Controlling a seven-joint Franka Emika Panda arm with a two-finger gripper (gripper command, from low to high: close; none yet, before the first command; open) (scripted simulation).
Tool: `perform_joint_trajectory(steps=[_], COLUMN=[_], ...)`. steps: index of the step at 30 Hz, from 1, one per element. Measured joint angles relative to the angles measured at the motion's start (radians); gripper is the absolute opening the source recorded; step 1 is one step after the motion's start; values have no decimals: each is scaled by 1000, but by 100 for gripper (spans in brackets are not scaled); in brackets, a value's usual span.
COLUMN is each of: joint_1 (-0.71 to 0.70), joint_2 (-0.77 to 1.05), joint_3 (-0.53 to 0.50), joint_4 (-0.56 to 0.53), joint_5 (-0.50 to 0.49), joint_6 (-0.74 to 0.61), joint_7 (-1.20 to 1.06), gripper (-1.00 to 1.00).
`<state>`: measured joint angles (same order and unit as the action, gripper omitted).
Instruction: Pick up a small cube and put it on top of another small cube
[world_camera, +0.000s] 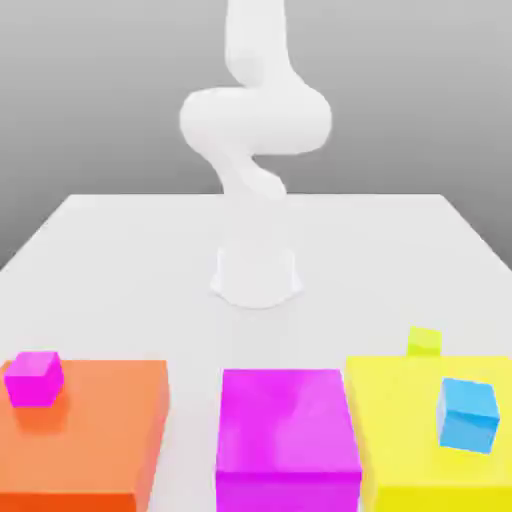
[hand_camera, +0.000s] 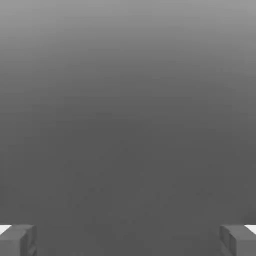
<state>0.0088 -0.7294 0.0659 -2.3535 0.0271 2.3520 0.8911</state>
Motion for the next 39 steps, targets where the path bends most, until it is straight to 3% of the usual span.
perform_joint_trajectory(steps=[16,21,24,28,31,35,36,39], joint_1=[76,100,131,186,309,496,536,536], joint_2=[443,592,688,811,892,989,1009,1009], joint_3=[470,613,674,560,393,162,115,115], joint_4=[-344,-451,-512,-507,-483,-451,-445,-445], joint_5=[112,92,30,-243,-439,-625,-655,-655], joint_6=[334,441,505,577,624,693,709,710], joint_7=[635,871,1041,1274,1421,1563,1586,1586], gripper=[0,0,0,0,0,0,-100,-100])
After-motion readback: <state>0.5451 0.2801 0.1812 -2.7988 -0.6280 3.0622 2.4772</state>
